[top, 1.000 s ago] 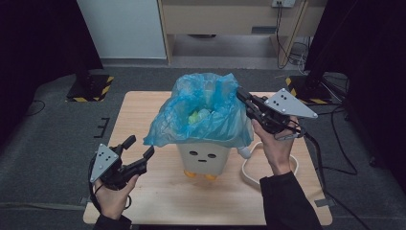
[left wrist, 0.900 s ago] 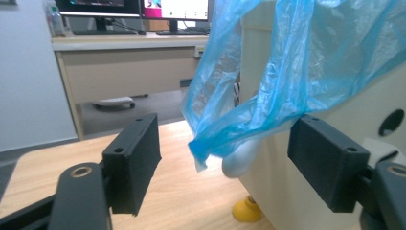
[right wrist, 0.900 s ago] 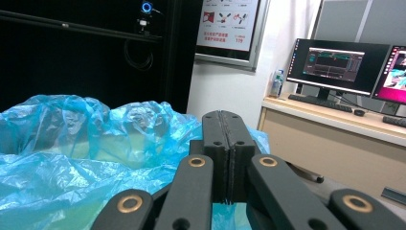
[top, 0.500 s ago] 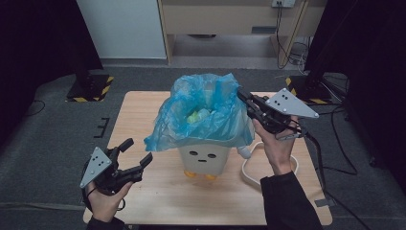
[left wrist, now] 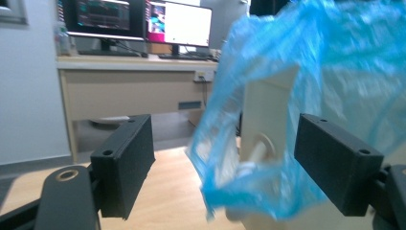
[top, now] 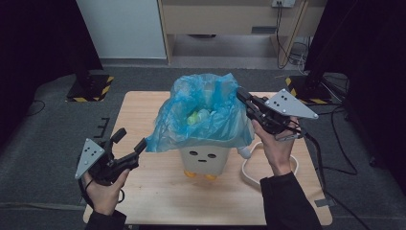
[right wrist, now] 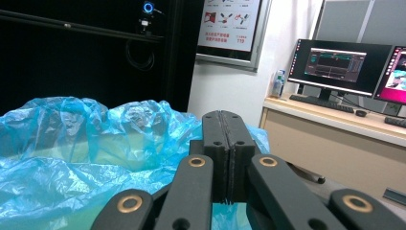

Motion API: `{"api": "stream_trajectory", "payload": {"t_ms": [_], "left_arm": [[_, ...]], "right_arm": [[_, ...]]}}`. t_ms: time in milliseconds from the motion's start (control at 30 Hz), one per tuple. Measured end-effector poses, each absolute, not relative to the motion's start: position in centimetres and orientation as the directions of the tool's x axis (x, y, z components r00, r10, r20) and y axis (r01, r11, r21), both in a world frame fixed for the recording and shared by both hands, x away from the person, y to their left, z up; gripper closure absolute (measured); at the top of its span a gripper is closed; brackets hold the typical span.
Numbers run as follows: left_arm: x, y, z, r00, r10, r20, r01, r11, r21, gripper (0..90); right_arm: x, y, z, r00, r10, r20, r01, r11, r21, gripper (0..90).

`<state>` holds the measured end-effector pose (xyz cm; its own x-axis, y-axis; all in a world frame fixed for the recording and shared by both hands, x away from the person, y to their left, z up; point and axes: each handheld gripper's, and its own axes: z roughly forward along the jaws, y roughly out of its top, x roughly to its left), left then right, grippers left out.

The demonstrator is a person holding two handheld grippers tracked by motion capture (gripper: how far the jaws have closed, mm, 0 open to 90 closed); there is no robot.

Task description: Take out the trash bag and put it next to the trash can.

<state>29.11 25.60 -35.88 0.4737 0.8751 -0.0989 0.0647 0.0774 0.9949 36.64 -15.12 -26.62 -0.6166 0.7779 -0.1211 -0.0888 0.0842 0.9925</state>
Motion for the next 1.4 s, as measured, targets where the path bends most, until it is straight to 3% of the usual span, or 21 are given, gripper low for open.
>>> {"api": "stream_trajectory", "payload": {"t_ms": [333, 733, 1133, 1400], "left_arm": [[30.4, 24.3, -32.4, 0.471, 0.874, -0.122, 0.008, 0.134, 0.991, 25.4], [31.8, 20.3, -29.0, 0.535, 0.839, -0.104, -0.010, 0.129, 0.992, 32.9], [34.0, 16.9, -28.2, 0.551, 0.830, -0.089, 0.066, 0.063, 0.996, 40.0], [34.1, 16.3, -28.7, 0.538, 0.839, -0.089, 0.120, 0.028, 0.992, 61.1]], "right_arm": [[36.6, -15.1, -26.7, -0.619, 0.776, -0.121, -0.087, 0.085, 0.992, 90.0], [36.6, -15.1, -26.6, -0.623, 0.773, -0.121, -0.090, 0.083, 0.992, 90.0], [36.6, -15.0, -26.6, -0.632, 0.766, -0.122, -0.091, 0.082, 0.992, 90.0], [36.5, -15.0, -26.6, -0.637, 0.761, -0.123, -0.094, 0.081, 0.992, 90.0]]}}
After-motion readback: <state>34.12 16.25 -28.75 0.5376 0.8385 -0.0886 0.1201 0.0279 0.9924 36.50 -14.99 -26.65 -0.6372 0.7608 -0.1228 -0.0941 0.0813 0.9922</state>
